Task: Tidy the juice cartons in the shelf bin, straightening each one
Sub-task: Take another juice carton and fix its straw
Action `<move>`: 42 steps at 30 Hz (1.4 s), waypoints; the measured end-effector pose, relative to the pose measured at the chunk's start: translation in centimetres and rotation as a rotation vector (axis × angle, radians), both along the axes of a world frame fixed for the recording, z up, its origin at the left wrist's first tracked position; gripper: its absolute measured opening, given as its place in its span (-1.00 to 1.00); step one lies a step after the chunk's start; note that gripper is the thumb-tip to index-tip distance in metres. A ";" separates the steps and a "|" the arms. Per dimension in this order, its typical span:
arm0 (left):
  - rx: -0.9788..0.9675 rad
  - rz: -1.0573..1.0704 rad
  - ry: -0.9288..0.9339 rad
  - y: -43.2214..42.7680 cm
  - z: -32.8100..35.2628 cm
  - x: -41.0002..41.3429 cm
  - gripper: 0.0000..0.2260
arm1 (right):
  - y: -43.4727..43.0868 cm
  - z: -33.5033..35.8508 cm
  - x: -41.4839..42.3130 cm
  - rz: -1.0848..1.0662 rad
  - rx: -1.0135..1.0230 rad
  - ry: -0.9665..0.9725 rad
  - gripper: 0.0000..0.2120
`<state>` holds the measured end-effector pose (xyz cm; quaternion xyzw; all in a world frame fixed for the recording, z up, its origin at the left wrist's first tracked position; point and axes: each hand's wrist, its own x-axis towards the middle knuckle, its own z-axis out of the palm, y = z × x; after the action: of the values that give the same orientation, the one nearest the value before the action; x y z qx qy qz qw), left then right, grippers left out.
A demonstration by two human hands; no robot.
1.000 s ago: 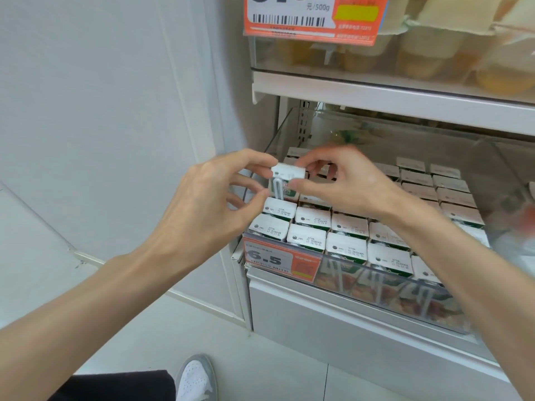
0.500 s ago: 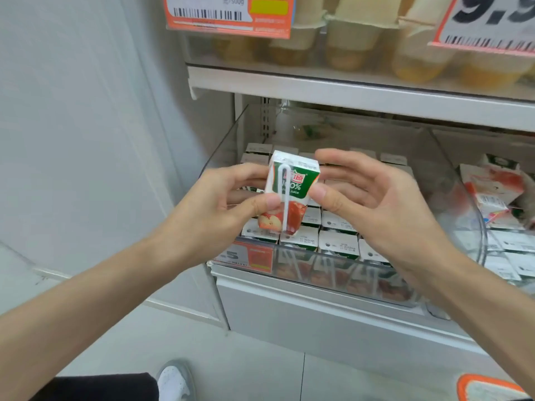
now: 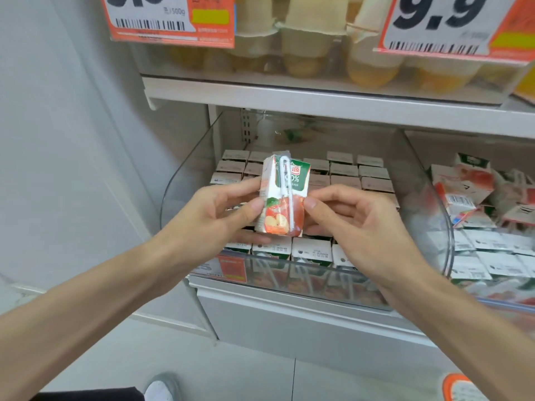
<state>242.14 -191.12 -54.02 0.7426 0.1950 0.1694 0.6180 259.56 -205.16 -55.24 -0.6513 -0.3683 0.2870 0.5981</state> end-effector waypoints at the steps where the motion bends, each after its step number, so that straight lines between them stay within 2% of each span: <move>1: -0.004 0.005 -0.006 0.0 -0.1 0.0 -0.66 | 0.0 0.0 -0.1 0.016 0.005 0.003 -0.90; 6: -0.056 -0.057 0.025 -0.7 -0.4 0.3 -0.70 | 0.4 0.6 -0.5 0.118 -0.022 -0.011 -0.77; 10: -0.066 -0.022 0.008 -0.5 -0.2 0.3 -0.70 | 0.6 0.9 -1.0 0.190 -0.056 -0.052 -0.69; 14: -0.114 -0.032 -0.003 -0.1 -0.1 0.3 -0.70 | 0.6 0.8 -1.0 0.165 -0.062 -0.089 -0.77; 18: -0.124 -0.030 0.013 0.0 -0.1 0.1 -0.68 | 0.5 0.8 -0.9 0.082 -0.083 -0.014 -0.58; 25: -0.123 -0.028 0.014 0.5 0.3 -0.5 -0.68 | 0.4 1.1 -1.1 0.119 -0.045 0.027 -0.84; 30: -0.169 -0.014 0.013 0.5 0.3 -0.6 -0.68 | 0.5 0.8 -1.3 0.130 -0.069 -0.075 -0.80; 35: -0.260 -0.018 -0.005 0.4 0.2 -0.4 -0.68 | 0.7 0.8 -1.2 0.111 -0.059 -0.048 -0.83; 42: -0.255 0.053 0.019 0.5 0.3 -0.2 -0.67 | 0.7 0.8 -1.2 0.057 -0.086 -0.066 -0.83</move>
<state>241.89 -190.67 -53.74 0.6542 0.2404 0.1525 0.7007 258.36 -204.51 -54.42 -0.6748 -0.3935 0.2977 0.5488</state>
